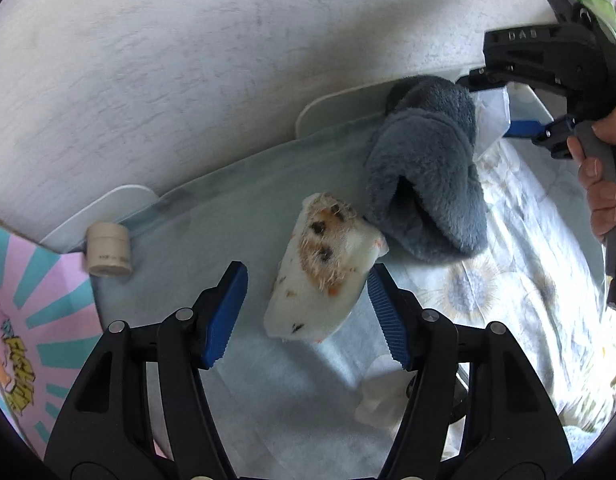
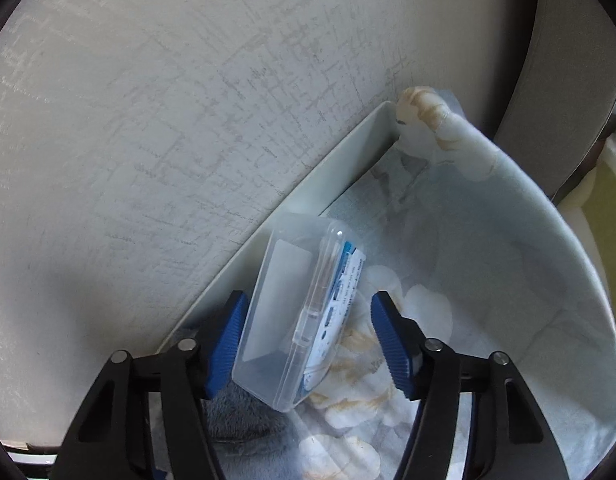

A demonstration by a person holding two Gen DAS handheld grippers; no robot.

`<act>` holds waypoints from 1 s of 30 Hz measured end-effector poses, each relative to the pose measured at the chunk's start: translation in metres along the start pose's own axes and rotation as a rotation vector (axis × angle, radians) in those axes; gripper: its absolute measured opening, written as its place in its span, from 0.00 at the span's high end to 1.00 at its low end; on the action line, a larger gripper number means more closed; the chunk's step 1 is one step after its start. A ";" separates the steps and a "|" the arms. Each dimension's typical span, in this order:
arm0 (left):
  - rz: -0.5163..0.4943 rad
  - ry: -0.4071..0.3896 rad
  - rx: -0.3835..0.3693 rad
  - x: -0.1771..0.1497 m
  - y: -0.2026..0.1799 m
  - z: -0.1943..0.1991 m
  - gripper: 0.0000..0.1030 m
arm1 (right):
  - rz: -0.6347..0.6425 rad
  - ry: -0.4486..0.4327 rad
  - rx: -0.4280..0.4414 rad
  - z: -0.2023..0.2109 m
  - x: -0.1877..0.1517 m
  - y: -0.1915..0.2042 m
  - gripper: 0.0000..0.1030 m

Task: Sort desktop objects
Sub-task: 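Grasp the white patterned sock with left tool while right tool grasps clear swab box, then carry the white sock and swab box into the box and open both tools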

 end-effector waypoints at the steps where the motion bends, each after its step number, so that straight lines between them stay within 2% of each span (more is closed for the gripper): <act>1: -0.005 0.005 0.001 0.000 0.000 -0.001 0.43 | 0.001 0.000 0.003 0.000 0.000 0.000 0.48; 2: -0.007 0.011 -0.003 -0.001 0.000 -0.003 0.46 | 0.006 -0.002 0.008 0.002 0.000 0.001 0.51; 4: -0.004 0.022 -0.014 -0.003 0.001 -0.005 0.57 | 0.021 -0.007 0.006 0.005 0.001 0.001 0.55; 10: 0.003 0.013 -0.020 -0.009 0.004 0.001 0.69 | 0.002 0.002 0.027 0.007 0.002 -0.010 0.62; 12: 0.011 0.009 -0.026 -0.010 0.006 0.004 0.71 | 0.003 0.008 0.034 0.006 0.002 -0.014 0.70; 13: 0.017 0.008 -0.031 -0.011 0.007 0.006 0.72 | 0.002 0.013 0.040 0.006 0.002 -0.015 0.71; 23: 0.051 -0.013 -0.047 -0.021 0.008 0.036 0.73 | -0.002 -0.026 0.085 0.032 -0.001 -0.031 0.72; 30: 0.084 -0.066 -0.045 -0.019 0.003 0.085 0.73 | 0.035 -0.067 0.109 0.068 -0.006 -0.041 0.72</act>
Point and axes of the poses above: each gripper's, at about its wrist camera, not at the fingertips, and z roughly against the way its jaws point, y to its left, x to its top, the point moved 6 cm from there along -z, roughly the way its jaws point, and after that the axes turned 15 degrees about -x, right-handed, at the moved point
